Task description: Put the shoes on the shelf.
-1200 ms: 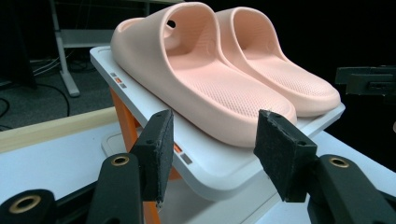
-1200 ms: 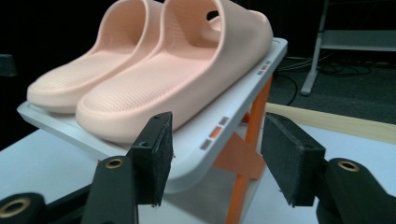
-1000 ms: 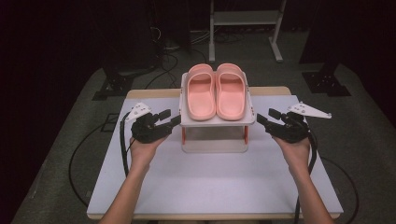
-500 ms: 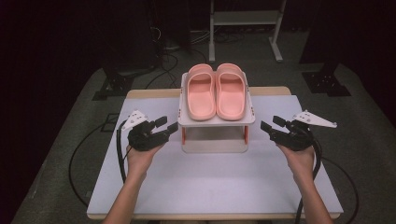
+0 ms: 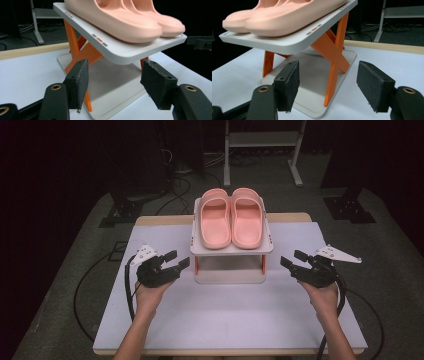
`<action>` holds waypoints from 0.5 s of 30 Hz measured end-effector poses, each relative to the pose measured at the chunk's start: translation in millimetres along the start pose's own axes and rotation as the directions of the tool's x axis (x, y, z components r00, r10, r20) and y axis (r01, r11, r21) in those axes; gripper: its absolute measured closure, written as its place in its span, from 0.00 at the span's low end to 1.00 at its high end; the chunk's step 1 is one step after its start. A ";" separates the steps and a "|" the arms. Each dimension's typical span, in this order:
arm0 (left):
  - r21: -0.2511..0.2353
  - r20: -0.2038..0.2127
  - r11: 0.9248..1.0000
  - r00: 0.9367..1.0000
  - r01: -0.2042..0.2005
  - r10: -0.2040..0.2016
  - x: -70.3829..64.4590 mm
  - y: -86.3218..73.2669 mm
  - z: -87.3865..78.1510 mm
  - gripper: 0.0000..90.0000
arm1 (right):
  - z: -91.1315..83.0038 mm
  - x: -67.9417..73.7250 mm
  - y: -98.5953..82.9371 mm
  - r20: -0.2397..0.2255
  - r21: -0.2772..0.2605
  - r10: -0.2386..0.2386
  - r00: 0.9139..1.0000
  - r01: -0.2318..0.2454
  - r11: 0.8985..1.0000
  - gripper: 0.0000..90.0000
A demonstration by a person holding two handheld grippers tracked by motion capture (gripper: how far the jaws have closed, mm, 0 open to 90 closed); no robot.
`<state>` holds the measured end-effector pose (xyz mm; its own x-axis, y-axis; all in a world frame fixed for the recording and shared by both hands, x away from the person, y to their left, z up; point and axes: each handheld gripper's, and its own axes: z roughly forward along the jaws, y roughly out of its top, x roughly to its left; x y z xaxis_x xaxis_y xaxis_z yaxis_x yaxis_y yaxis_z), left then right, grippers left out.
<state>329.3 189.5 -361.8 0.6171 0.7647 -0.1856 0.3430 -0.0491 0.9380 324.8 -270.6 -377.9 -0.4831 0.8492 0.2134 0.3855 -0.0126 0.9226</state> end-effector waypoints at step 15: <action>0.008 -0.018 1.000 1.000 -0.010 0.010 1.7 -15.9 -0.8 0.35 | -2.2 -8.7 -16.7 0.001 0.013 0.014 1.000 -0.014 1.000 0.34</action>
<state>324.3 192.1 -376.8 0.6076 0.7756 -0.1710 0.3429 -0.0620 0.9373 320.8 -278.9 -394.5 -0.4767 0.8495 0.2262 0.4029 -0.0176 0.9151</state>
